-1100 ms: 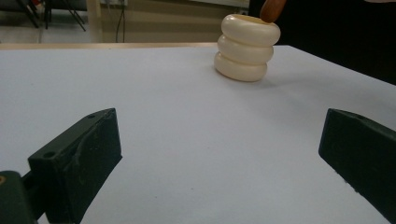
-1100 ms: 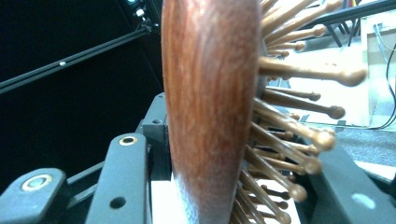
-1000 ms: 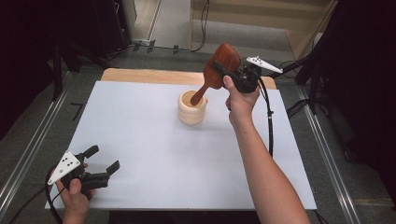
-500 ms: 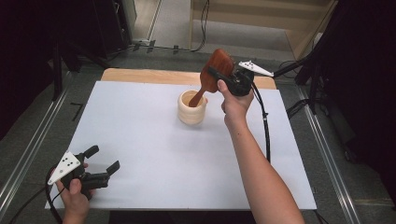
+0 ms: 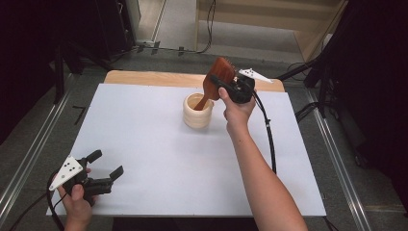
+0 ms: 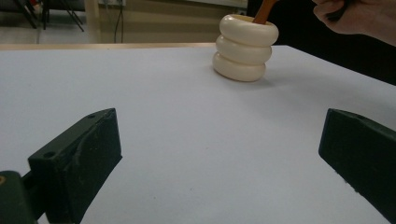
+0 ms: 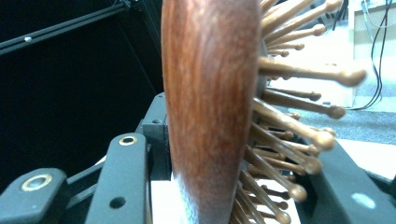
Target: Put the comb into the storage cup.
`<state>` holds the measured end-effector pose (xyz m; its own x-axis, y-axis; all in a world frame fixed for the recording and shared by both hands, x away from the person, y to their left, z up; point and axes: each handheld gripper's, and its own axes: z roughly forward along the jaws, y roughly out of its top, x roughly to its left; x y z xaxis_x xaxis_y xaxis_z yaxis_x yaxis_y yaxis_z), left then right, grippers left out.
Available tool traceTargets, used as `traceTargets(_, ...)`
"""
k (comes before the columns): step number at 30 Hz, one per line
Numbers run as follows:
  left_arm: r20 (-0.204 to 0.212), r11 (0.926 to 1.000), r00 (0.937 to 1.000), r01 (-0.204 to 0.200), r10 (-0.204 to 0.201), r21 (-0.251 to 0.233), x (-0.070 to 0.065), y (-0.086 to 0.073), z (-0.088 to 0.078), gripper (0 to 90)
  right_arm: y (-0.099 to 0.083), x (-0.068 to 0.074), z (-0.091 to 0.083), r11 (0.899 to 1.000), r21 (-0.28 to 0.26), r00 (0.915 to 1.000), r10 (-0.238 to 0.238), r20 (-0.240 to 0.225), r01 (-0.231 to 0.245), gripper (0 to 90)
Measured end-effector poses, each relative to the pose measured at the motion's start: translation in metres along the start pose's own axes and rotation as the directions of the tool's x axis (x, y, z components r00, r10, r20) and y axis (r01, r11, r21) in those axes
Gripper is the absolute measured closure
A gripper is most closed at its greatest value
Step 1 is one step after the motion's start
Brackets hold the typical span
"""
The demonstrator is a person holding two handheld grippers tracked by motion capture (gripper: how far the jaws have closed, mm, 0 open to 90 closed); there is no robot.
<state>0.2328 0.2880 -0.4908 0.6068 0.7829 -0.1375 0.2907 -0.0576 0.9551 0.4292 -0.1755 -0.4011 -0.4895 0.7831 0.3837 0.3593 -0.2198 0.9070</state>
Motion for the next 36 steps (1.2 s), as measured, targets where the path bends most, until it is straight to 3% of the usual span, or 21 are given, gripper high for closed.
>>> traceTargets(12, 0.002, 1.0000, 1.0000, -0.001, 0.001, -0.001, 0.000, 0.000, 0.000, 0.0, -0.013, 0.001, 0.010, 1.000, 0.024, 0.9999, -0.004, 0.014, 0.004, 52.7)
traceTargets(36, -0.002, 1.0000, 1.0000, -0.002, 0.002, 0.002, 0.000, 0.000, 0.001, 0.0, -0.032, -0.005, 0.019, 0.996, 0.033, 0.9966, 0.081, 0.015, -0.081, 52.7)
